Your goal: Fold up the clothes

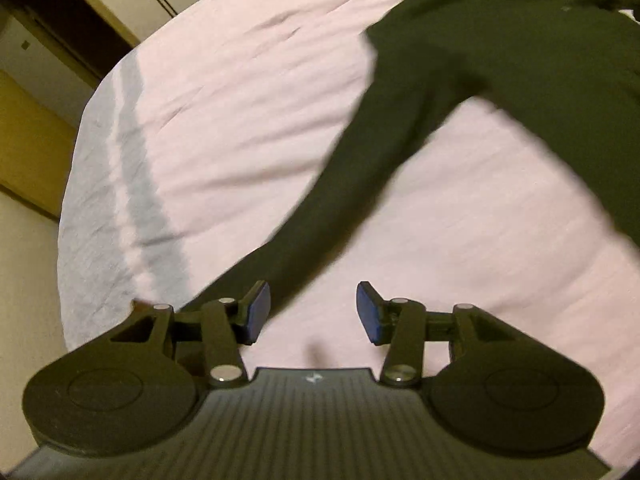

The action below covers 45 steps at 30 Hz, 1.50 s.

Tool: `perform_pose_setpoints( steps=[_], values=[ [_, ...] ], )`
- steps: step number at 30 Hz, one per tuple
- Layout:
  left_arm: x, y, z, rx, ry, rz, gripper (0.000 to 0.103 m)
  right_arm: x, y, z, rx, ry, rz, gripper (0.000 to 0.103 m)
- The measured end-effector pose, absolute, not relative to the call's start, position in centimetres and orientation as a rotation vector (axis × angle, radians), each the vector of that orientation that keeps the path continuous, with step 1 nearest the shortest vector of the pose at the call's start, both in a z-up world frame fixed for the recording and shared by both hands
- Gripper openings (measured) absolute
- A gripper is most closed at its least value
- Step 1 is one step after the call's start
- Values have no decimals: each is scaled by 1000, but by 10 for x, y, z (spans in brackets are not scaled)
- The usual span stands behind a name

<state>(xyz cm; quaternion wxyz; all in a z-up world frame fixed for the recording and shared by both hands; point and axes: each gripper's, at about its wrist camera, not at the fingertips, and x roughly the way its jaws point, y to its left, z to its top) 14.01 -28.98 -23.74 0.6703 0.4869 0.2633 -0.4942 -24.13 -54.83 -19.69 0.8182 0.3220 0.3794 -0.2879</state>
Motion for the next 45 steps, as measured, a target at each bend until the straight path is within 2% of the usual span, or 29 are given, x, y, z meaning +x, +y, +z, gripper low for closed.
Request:
perform_pose_setpoints(
  steps=[7, 9, 10, 11, 12, 18, 22, 27, 29, 38, 43, 45],
  values=[
    [246, -274, -267, 1134, 718, -1241, 45, -125, -465, -204, 616, 911, -503, 55],
    [262, -273, -274, 1132, 746, -1297, 39, -104, -458, -208, 601, 929, -482, 55],
    [268, -271, -274, 1124, 761, -1324, 31, -94, -455, -211, 594, 938, -472, 56],
    [273, -270, -271, 1104, 781, -1350, 11, -84, -451, -213, 586, 948, -461, 56],
    [278, -270, -267, 1079, 810, -1379, 3, -73, -448, -215, 579, 957, -451, 56],
    [329, -284, -223, 772, 934, -1401, 3, -30, -436, -225, 569, 998, -422, 56],
    [382, -303, -216, 613, 1003, -1337, 4, -11, -439, -234, 579, 1019, -421, 56],
    [419, -336, -238, 559, 1070, -1283, 8, 19, -439, -252, 559, 1047, -380, 56],
    [428, -343, -247, 545, 1065, -1243, 22, 31, -436, -260, 546, 1056, -361, 57],
    [454, -314, -258, 485, 1056, -1210, 53, 64, -419, -281, 536, 1071, -287, 57],
    [452, -316, -283, 474, 1108, -1197, 53, 69, -413, -287, 549, 1091, -285, 57],
    [452, -324, -293, 435, 1148, -1193, 48, 69, -412, -288, 546, 1100, -286, 57]
  ],
)
